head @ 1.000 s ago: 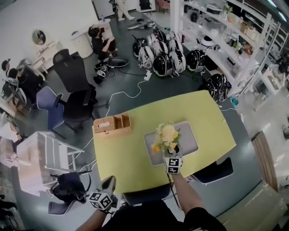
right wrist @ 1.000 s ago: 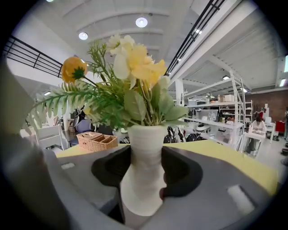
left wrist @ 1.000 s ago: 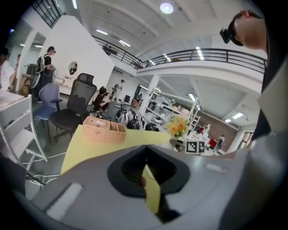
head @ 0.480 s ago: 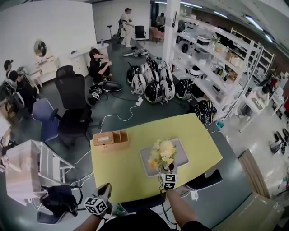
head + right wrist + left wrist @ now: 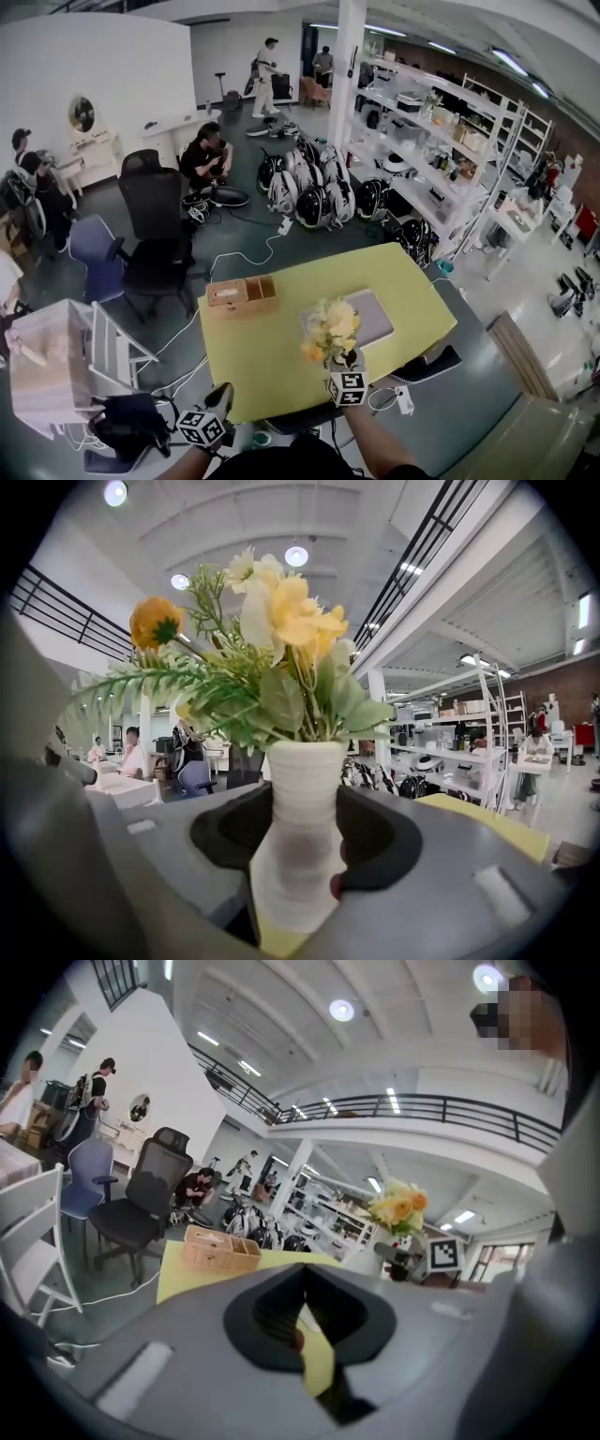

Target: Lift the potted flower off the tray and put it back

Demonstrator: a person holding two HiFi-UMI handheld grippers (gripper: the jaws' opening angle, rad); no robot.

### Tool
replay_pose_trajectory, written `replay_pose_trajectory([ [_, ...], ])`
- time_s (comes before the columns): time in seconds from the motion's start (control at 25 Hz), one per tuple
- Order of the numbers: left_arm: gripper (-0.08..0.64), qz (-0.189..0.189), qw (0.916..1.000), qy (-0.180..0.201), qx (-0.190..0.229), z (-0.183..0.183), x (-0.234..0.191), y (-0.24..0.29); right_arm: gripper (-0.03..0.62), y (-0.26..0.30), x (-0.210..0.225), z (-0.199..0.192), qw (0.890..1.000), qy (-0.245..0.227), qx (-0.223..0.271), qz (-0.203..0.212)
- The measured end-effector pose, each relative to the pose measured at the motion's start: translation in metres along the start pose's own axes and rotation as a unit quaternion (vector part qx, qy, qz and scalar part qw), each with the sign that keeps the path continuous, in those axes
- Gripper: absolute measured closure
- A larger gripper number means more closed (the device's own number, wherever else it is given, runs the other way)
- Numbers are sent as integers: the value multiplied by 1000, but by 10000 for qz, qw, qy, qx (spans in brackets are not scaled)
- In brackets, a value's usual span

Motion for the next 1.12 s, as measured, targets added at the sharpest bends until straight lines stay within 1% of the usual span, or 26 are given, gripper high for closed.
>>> replay_pose_trajectory([
  [0.4, 552, -229, 9997, -89, 53, 14, -29, -63, 376, -61, -93, 28, 9999, 145, 43, 5],
  [0.68, 552, -363, 9992, -141, 65, 19, -51, -109, 376, -87, -149, 34, 9998, 162, 93, -16],
  [0.92, 552, -353, 9992, -160, 30, 18, -67, -140, 376, -107, -187, 35, 9999, 128, 99, 2],
  [1.12, 552, -370, 9992, -165, 57, 20, -74, -154, 376, -118, -203, 40, 9999, 102, 106, -9],
])
Point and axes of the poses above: the fingertips, and each gripper's own axes: y forward along the fingers, x to its right, z out of its top, the point moved 2 cm from there along -y, backward along the fingers, and after that the axes turned 12 degrees about x, right-handed, at the moved point
